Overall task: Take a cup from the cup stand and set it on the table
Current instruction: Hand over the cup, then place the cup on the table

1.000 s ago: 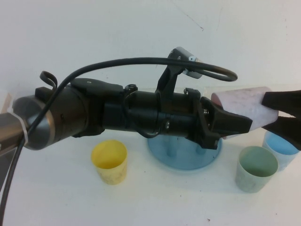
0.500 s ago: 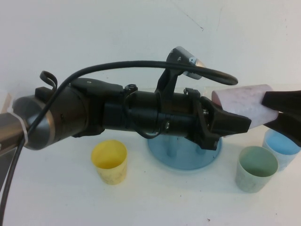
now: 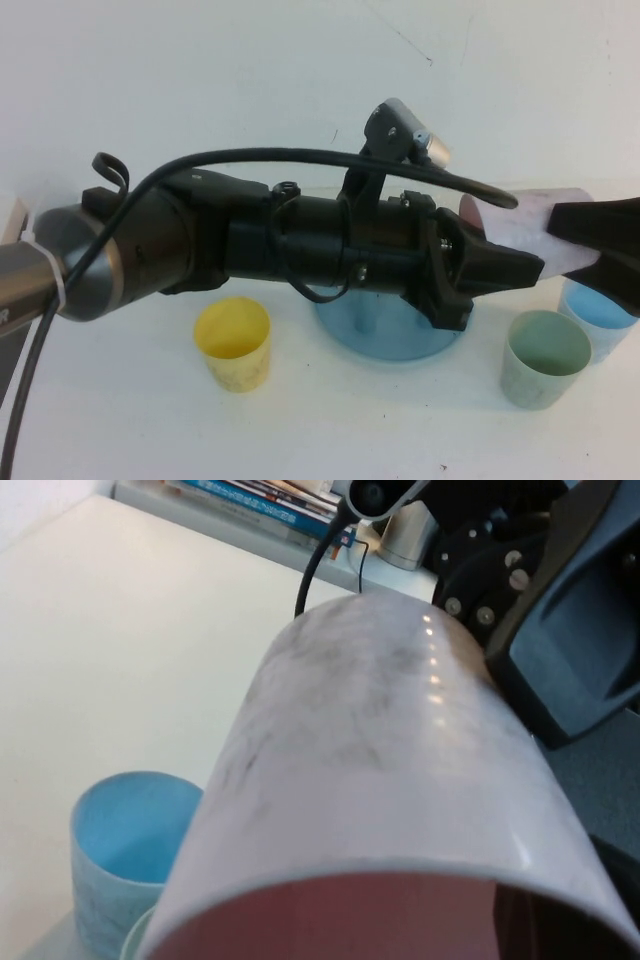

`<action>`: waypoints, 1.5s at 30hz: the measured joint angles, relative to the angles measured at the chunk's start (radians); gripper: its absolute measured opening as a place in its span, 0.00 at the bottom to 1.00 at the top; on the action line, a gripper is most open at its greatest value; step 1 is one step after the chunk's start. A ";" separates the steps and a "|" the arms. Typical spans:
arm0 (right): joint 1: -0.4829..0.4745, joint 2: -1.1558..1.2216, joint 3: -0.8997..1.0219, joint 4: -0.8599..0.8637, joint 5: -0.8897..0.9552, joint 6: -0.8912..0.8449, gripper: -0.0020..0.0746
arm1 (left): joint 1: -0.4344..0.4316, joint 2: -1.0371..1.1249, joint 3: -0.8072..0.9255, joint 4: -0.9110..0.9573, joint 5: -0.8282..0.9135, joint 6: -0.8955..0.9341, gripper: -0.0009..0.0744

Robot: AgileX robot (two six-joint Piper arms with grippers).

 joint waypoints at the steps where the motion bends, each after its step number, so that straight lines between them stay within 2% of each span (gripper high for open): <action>1: 0.000 0.000 0.000 0.000 0.000 -0.008 0.89 | 0.006 0.000 0.000 0.000 0.007 0.003 0.03; 7: -0.008 0.000 0.000 -0.002 0.000 -0.050 0.89 | 0.088 -0.020 0.000 0.028 0.026 -0.048 0.03; 12: -0.028 0.000 0.000 -0.002 0.000 -0.079 0.89 | 0.150 -0.098 0.000 0.215 0.018 -0.145 0.03; 16: -0.029 0.000 0.000 -0.006 0.000 -0.106 0.89 | 0.152 -0.195 -0.005 0.551 -0.029 -0.368 0.03; 19: -0.029 0.000 0.000 -0.009 0.000 -0.123 0.89 | 0.117 -0.242 -0.040 0.879 0.004 -0.657 0.03; 24: -0.029 0.000 0.000 -0.009 0.000 -0.139 0.89 | -0.013 -0.253 -0.132 1.453 0.230 -1.098 0.03; 27: -0.029 0.000 0.000 -0.010 0.000 -0.142 0.89 | -0.081 -0.243 -0.164 1.660 0.303 -1.280 0.03; 30: -0.029 0.000 0.000 -0.025 0.000 -0.144 0.89 | -0.099 -0.239 -0.171 1.748 0.312 -1.385 0.03; 34: -0.029 0.000 0.000 -0.075 0.000 -0.144 0.89 | -0.101 -0.229 -0.174 1.755 0.319 -1.432 0.03; 39: -0.029 0.000 0.000 -0.104 0.000 -0.144 0.89 | -0.119 -0.183 -0.174 1.620 0.320 -1.393 0.03; 45: -0.029 0.000 0.000 -0.108 0.000 -0.144 0.89 | -0.201 -0.085 -0.174 1.626 0.318 -1.369 0.03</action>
